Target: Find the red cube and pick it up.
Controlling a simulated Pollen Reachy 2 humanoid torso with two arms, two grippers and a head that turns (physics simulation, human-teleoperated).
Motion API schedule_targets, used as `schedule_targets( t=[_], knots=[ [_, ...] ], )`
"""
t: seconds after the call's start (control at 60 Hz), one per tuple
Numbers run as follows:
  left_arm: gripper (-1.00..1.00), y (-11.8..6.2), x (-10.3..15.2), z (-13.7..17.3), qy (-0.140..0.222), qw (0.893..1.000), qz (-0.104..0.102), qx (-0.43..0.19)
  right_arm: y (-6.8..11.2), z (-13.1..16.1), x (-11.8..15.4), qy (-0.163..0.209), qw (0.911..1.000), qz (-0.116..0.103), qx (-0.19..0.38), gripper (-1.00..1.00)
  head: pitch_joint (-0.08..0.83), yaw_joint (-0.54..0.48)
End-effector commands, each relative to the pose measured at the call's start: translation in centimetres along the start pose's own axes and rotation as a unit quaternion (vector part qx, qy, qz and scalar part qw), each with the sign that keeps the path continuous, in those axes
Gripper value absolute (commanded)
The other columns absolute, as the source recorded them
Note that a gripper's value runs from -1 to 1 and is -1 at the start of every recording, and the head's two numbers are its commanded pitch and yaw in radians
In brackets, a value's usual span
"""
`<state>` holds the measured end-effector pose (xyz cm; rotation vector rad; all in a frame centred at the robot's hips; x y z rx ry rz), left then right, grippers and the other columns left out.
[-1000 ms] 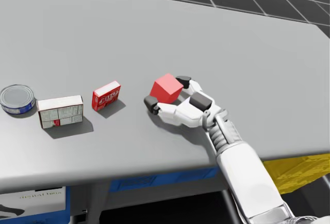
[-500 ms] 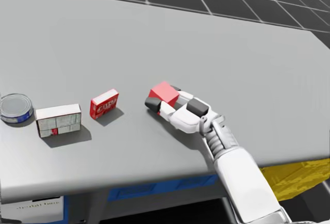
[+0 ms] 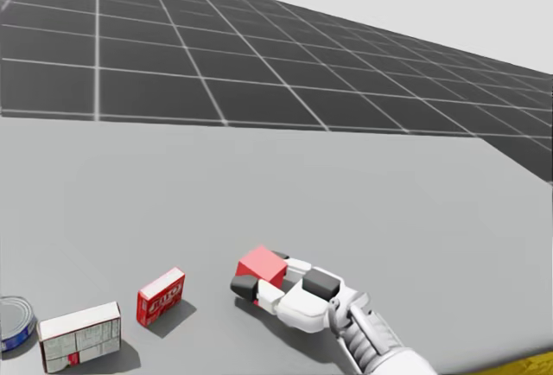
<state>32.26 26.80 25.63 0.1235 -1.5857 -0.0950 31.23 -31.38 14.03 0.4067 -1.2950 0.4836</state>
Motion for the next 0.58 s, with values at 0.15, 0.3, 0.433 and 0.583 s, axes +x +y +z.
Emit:
schedule_targets(
  t=[0.15,0.3,0.433,0.583],
  knots=[
    [-1.0,-0.1,0.0,0.0,0.001,1.0,0.001,-0.001,0.0,2.2,5.0,-0.035,0.9992,0.008,-0.019,1.0,0.38,-0.43],
    [-1.0,0.0,0.0,0.0,0.001,1.0,0.001,-0.001,-0.2,3.7,10.1,-0.083,0.9957,0.018,-0.038,1.0,0.371,-0.44],
    [-1.0,-0.1,0.0,0.0,0.002,1.0,0.001,0.0,0.2,5.1,14.4,-0.123,0.9908,0.034,-0.045,1.0,0.371,-0.44],
    [-1.0,-0.1,0.0,0.0,0.002,1.0,0.002,0.001,1.8,7.0,18.9,-0.172,0.9813,0.066,-0.056,1.0,0.37,-0.45]
  ],
)
